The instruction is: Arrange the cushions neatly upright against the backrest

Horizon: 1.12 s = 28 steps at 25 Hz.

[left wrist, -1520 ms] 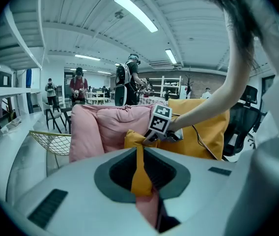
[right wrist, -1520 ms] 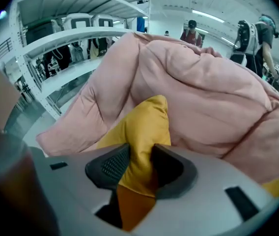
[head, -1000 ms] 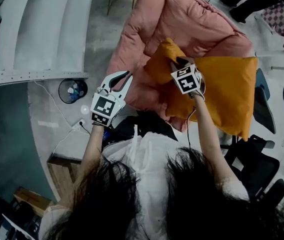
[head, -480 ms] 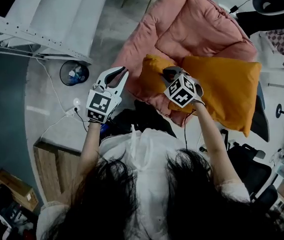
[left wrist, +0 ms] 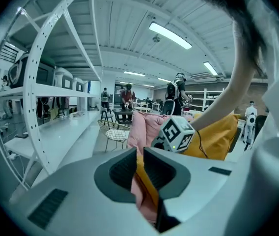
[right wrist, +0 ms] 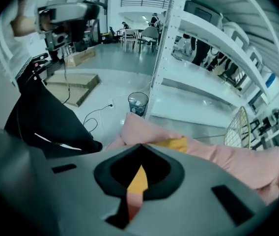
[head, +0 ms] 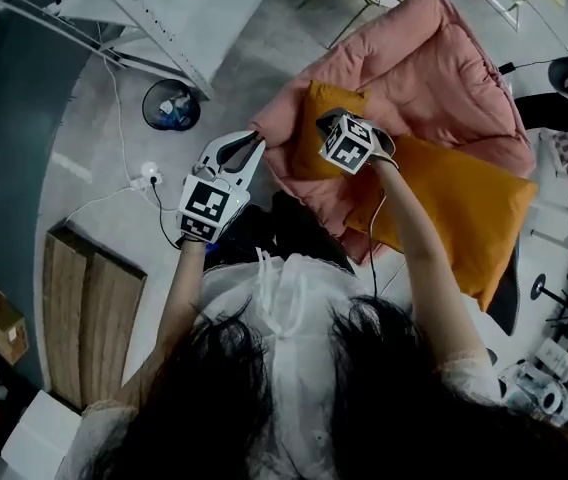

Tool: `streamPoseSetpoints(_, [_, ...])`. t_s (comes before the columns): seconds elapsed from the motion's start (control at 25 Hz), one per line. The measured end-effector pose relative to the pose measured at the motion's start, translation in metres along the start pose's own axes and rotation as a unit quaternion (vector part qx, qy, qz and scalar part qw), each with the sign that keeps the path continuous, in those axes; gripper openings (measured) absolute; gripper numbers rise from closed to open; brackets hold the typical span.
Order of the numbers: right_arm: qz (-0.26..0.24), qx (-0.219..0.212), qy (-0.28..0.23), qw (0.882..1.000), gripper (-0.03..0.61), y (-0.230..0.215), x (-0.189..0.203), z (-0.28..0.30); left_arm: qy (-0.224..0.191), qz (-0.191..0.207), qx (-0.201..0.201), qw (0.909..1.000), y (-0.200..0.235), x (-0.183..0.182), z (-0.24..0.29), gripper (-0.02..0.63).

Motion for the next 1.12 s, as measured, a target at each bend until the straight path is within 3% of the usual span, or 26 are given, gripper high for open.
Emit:
streamPoseSetpoints(0.16, [0.040, -0.014, 0.028, 0.999, 0.028, -0.012, 0.005, 0.035, -0.001, -0.016, -0.031, 0.9994, 0.006, 0.005, -0.010, 0.040])
streamPoseSetpoints(0.36, [0.120, -0.017, -0.002, 0.993, 0.028, 0.002, 0.021, 0.042, 0.006, -0.019, -0.061, 0.9979, -0.006, 0.033, -0.014, 0.040])
streamPoseSetpoints(0.64, [0.215, 0.007, -0.028, 0.976, 0.029, -0.008, 0.013, 0.007, 0.002, -0.014, -0.038, 0.9992, 0.003, 0.006, -0.012, 0.040])
streamPoseSetpoints(0.84, [0.307, 0.064, -0.075, 0.947, 0.029, -0.008, 0.024, -0.042, 0.003, 0.008, -0.001, 1.0000, -0.010, -0.004, -0.003, 0.040])
streamPoseSetpoints(1.12, [0.439, 0.147, -0.124, 0.877, 0.031, 0.017, 0.052, -0.116, 0.004, 0.040, 0.081, 0.9959, -0.035, -0.011, 0.013, 0.040])
Point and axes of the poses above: the fingertips, and each gripper's own axes: z forward along the fingers, y to its left, x out of its underside, the point moved 5 cm from there along -z, backward along the fingers, and after that the axes turned 11 degrees about x, right-handed, at the moved point
